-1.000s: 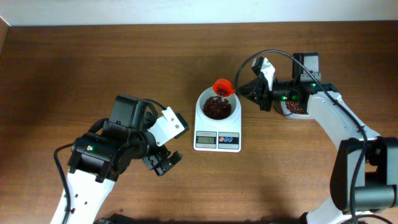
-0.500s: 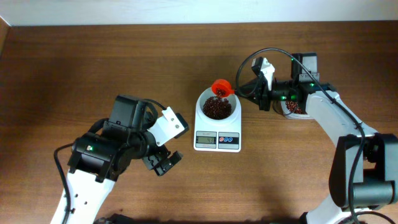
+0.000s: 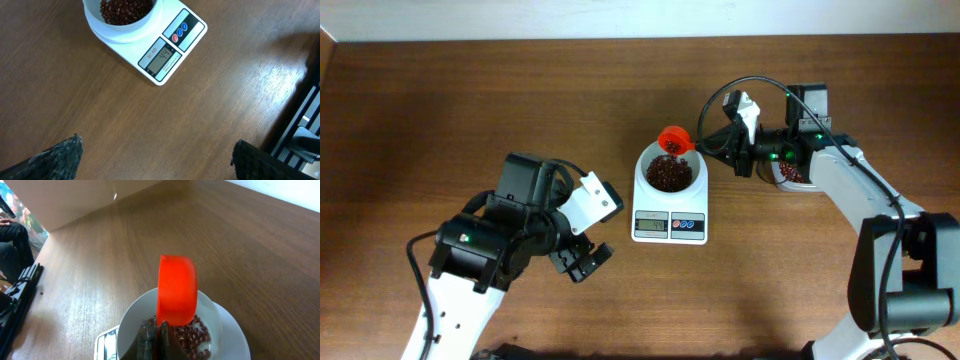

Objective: Scoop and weigh 50g on scale
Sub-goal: 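Hold the scoop tilted over the bowl, shaking beans out slowly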

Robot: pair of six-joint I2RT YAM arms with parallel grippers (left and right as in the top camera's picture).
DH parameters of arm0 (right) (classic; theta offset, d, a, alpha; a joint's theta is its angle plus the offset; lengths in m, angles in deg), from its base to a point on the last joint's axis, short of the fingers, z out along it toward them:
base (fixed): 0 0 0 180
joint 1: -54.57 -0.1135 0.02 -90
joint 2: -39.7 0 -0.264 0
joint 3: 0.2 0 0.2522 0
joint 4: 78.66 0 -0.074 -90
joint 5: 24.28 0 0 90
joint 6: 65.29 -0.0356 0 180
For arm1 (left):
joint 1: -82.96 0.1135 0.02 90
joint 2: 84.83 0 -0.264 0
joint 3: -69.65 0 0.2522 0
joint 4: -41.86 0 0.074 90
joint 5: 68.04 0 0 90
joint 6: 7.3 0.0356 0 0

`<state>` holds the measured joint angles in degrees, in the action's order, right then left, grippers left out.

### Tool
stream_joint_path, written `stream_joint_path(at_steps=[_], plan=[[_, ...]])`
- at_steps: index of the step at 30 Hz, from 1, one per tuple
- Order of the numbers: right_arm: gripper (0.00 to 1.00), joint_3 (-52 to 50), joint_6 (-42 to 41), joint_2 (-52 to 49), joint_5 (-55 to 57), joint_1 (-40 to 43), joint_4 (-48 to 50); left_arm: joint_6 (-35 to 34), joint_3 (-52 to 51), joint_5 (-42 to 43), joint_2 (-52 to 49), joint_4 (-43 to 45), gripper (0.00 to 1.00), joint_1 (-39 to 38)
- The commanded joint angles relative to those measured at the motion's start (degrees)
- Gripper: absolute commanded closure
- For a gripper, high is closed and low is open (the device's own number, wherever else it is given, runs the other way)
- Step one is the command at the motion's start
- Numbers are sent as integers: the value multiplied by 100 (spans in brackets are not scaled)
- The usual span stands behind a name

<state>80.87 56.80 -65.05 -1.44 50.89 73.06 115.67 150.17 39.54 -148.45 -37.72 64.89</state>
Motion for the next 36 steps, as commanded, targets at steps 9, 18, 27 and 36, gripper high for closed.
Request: stream_joint_path(at_steps=[9, 18, 27, 36], plan=[[96, -26, 28, -52, -116, -4, 0, -76, 101, 20, 63, -4, 1, 24], [96, -26, 28, -52, -142, -4, 42, -76, 101, 20, 63, -4, 1, 24], [96, -26, 905, -52, 149, -4, -2, -74, 101, 20, 63, -4, 1, 24], [96, -37, 951, -13, -732, -11, 2, -76, 101, 20, 63, -4, 1, 24]])
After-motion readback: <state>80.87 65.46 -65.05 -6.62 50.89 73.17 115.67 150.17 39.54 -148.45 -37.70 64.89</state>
